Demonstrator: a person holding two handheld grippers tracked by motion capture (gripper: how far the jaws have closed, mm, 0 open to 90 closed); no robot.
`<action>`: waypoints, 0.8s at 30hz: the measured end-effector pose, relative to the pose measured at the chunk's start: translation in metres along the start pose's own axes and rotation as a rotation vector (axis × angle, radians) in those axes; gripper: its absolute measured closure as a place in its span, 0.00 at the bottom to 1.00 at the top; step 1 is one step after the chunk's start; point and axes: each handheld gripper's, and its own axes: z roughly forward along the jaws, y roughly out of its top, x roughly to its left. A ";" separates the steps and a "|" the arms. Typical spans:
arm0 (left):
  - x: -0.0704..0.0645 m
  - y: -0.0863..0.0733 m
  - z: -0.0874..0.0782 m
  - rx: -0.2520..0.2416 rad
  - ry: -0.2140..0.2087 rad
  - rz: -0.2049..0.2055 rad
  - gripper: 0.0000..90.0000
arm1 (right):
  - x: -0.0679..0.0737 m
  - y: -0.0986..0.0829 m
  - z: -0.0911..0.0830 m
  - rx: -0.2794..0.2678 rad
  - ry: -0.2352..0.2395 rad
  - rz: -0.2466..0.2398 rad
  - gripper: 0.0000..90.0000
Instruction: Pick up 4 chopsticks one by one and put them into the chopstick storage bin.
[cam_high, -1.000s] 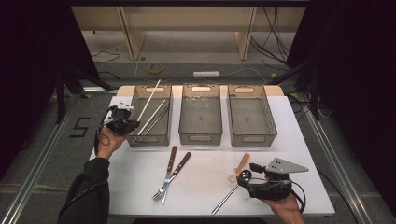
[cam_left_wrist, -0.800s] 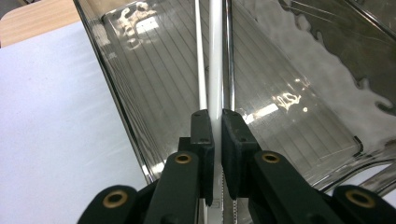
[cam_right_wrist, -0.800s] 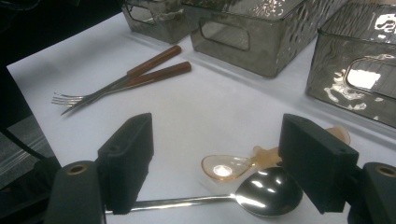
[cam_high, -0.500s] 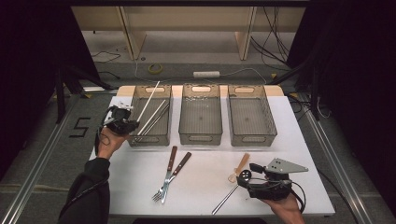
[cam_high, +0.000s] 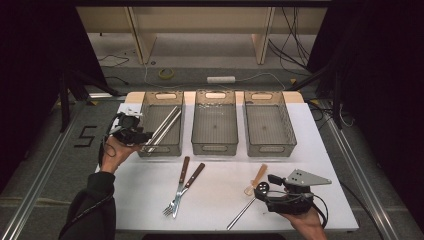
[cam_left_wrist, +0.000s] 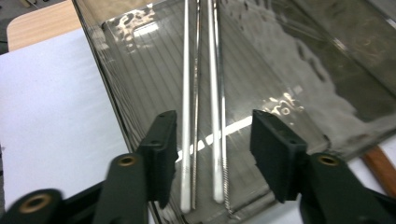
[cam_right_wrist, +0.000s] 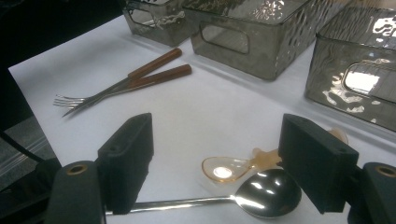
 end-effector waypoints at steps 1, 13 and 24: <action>-0.001 0.000 -0.002 0.005 -0.007 -0.002 0.52 | 0.000 0.000 0.000 0.001 0.000 0.000 0.31; -0.020 -0.009 -0.023 -0.007 -0.037 0.010 0.36 | 0.000 0.000 0.000 0.015 -0.013 -0.002 0.31; -0.041 -0.017 -0.031 -0.069 -0.060 -0.016 0.29 | -0.006 0.000 0.003 0.061 -0.090 0.038 0.31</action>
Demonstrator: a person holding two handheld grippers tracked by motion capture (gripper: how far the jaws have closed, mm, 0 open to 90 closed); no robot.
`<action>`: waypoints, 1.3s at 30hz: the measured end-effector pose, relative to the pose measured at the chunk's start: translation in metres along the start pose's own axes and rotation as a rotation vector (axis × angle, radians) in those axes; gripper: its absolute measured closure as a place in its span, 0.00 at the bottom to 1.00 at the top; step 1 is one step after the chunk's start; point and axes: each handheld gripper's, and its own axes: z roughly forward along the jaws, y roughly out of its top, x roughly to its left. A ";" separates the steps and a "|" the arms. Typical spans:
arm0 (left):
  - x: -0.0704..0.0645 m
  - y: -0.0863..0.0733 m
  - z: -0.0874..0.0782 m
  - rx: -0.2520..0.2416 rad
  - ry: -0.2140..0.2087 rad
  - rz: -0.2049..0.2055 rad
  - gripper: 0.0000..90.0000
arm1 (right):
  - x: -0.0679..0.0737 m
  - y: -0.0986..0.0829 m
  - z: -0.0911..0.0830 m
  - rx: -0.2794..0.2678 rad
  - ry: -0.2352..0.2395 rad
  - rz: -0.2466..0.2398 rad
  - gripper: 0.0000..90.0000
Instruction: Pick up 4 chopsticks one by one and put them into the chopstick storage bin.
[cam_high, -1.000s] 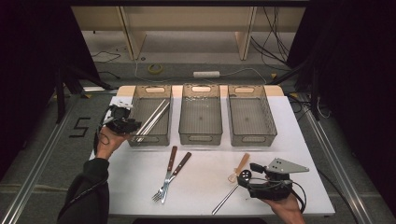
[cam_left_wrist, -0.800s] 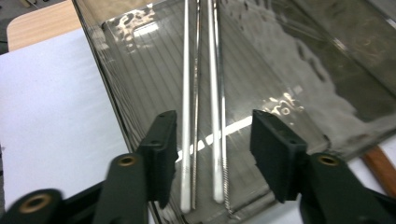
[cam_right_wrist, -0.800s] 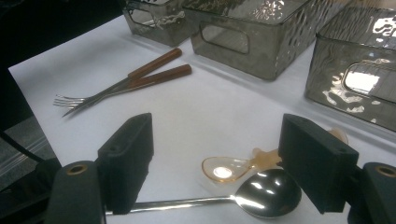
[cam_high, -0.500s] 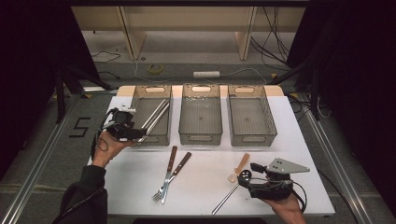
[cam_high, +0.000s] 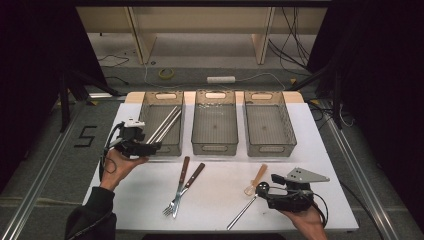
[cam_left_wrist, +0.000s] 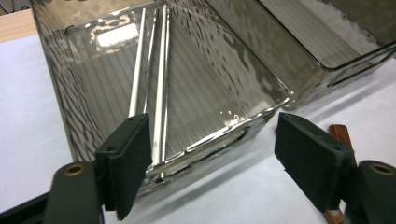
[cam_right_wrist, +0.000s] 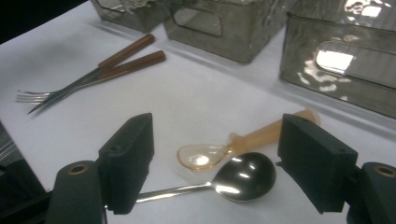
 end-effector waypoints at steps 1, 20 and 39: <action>-0.002 -0.001 0.000 -0.011 -0.003 -0.001 0.28 | -0.001 0.000 0.000 0.005 -0.007 0.009 0.31; -0.042 -0.035 -0.010 -0.102 -0.089 -0.002 0.22 | -0.015 0.021 0.022 0.140 -0.108 0.058 0.33; -0.059 -0.049 -0.021 -0.128 -0.120 0.031 0.18 | -0.036 0.039 0.051 0.269 -0.173 0.139 0.34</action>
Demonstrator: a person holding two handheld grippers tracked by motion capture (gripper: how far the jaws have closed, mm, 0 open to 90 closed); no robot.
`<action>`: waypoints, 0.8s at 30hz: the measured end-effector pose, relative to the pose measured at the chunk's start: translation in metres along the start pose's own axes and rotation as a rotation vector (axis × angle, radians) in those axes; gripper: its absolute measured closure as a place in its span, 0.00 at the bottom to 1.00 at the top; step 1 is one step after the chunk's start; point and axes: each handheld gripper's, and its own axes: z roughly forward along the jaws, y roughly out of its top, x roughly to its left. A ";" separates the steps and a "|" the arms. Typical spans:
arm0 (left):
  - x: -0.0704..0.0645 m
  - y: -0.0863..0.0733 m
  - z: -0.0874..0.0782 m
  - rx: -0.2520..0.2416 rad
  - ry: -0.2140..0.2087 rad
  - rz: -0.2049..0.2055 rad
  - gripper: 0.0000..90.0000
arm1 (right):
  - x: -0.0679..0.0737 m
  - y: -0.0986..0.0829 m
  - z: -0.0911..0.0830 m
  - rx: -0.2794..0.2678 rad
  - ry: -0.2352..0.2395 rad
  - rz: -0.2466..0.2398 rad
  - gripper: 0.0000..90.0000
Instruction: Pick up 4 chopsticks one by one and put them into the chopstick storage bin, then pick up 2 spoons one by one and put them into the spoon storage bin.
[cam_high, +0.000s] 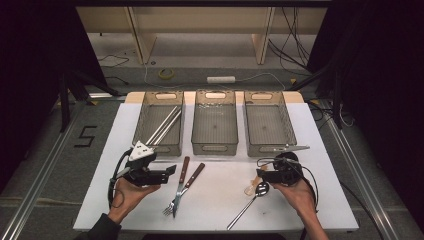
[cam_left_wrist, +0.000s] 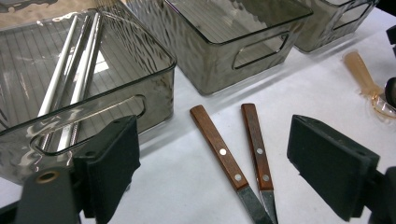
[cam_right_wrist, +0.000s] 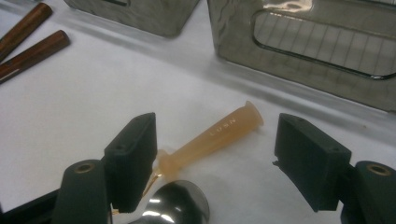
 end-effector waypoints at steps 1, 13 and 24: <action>-0.001 -0.001 0.000 -0.002 0.005 0.001 0.18 | 0.000 0.000 0.001 0.007 0.000 0.002 0.34; -0.006 -0.005 -0.005 -0.003 0.006 0.014 0.18 | -0.001 0.008 0.020 0.082 -0.014 0.034 0.34; -0.008 -0.007 -0.012 -0.061 -0.010 0.014 0.18 | 0.001 0.012 0.034 0.148 -0.035 0.030 0.34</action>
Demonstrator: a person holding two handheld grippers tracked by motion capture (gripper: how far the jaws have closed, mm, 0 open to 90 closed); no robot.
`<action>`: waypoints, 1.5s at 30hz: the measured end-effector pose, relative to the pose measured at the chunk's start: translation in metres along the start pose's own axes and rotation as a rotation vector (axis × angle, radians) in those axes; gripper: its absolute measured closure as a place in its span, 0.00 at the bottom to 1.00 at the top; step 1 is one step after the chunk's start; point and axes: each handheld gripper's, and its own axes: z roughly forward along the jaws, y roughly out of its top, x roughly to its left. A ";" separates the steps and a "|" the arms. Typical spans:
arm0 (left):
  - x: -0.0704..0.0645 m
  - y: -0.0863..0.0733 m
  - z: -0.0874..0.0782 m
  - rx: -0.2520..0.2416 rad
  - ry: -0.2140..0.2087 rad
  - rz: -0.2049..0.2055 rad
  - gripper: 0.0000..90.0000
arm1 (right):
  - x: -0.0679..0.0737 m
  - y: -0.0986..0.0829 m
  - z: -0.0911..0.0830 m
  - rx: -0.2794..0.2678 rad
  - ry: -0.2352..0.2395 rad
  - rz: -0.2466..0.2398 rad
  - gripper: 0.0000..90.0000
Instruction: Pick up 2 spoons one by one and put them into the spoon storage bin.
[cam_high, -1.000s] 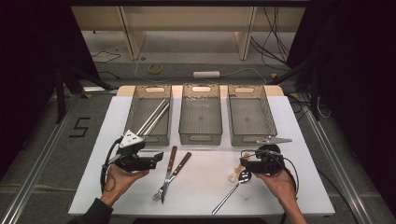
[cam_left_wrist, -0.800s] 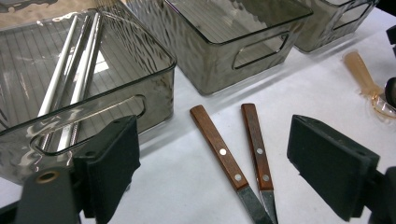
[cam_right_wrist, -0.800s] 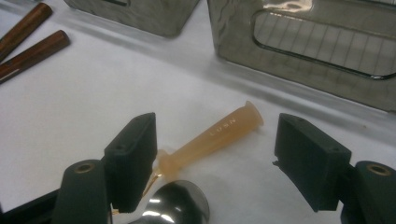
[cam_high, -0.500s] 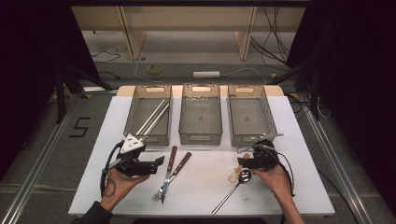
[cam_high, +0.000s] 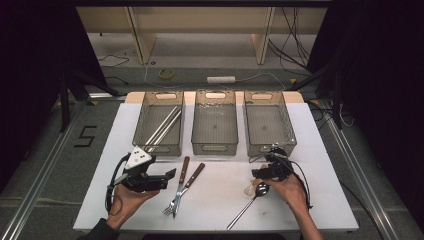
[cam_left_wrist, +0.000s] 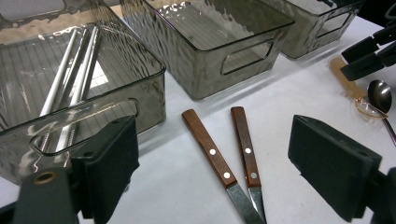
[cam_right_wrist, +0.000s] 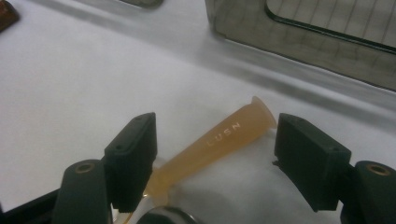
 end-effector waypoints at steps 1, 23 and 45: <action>0.000 0.000 0.000 0.001 0.000 0.001 0.18 | 0.000 0.000 0.001 0.007 -0.006 -0.002 0.34; -0.010 0.000 0.003 0.020 -0.014 0.057 0.18 | 0.009 0.006 0.013 0.065 -0.067 -0.054 0.44; -0.012 -0.001 0.006 0.038 -0.019 0.079 0.18 | 0.033 0.017 0.022 0.052 -0.071 -0.138 0.70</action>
